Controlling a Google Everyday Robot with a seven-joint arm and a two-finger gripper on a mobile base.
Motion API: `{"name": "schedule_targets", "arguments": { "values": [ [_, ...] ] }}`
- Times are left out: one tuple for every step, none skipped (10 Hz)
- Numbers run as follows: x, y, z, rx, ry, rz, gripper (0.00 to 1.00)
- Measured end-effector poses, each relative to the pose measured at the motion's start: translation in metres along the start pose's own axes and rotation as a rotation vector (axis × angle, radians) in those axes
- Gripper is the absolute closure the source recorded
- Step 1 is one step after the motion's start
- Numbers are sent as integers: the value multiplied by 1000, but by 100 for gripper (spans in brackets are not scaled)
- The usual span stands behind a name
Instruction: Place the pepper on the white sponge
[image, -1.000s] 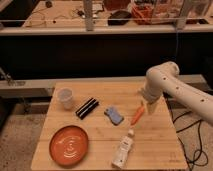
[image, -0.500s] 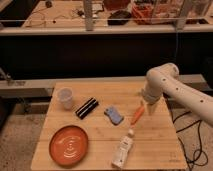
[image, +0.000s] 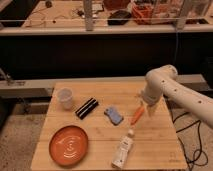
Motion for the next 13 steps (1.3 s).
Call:
{"name": "schedule_targets", "arguments": {
  "values": [
    [0, 0, 2, -2, -2, 4, 20],
    [0, -1, 5, -4, -4, 8, 20],
    [0, -1, 7, -7, -7, 13, 20],
    [0, -2, 10, -11, -8, 18, 20],
    [1, -2, 12, -14, -8, 21, 20],
    [1, -2, 15, -19, -10, 24, 20],
    [2, -2, 18, -26, -12, 31, 20],
    [2, -2, 21, -29, -14, 37, 20],
    [2, -2, 24, -33, -16, 41, 20],
    [2, -3, 25, -36, -17, 45, 20],
    [2, -3, 27, -40, -19, 48, 20],
    [2, -2, 29, -41, -20, 51, 20],
    [2, -2, 32, -44, -21, 54, 20]
  ]
}}
